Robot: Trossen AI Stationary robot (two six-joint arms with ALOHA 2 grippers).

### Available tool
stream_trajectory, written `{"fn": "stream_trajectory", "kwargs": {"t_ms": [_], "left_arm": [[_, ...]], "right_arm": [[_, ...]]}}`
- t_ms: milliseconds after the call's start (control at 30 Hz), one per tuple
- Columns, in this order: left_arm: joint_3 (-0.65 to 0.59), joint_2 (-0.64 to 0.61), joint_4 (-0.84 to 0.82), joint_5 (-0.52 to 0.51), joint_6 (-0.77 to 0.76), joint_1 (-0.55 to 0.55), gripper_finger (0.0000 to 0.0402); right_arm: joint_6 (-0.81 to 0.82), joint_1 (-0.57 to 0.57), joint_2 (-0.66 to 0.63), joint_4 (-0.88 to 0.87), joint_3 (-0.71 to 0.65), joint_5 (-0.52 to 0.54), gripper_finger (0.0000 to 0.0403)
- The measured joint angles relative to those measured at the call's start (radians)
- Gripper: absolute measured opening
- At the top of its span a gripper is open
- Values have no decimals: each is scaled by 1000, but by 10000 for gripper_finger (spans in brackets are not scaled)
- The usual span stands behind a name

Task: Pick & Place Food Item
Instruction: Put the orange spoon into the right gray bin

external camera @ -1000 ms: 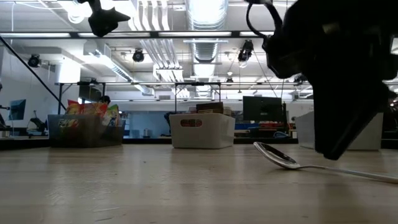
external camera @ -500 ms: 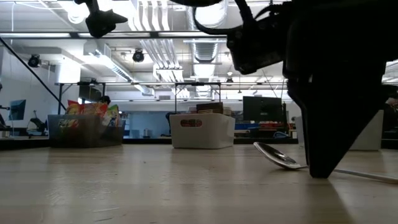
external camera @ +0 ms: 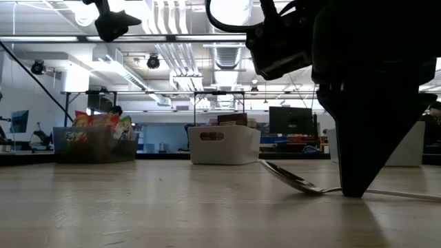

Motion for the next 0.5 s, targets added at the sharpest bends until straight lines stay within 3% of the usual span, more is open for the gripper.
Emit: {"fn": "stream_trajectory", "kwargs": {"t_ms": [300,500], "left_arm": [[0,0,4,0,-10,0,354],[0,-1,17,0,-38,-1,354]], "right_arm": [[10,-10,-71,-32,-16,49,9],[30,-38,-184,-89,-34,70,8]]}}
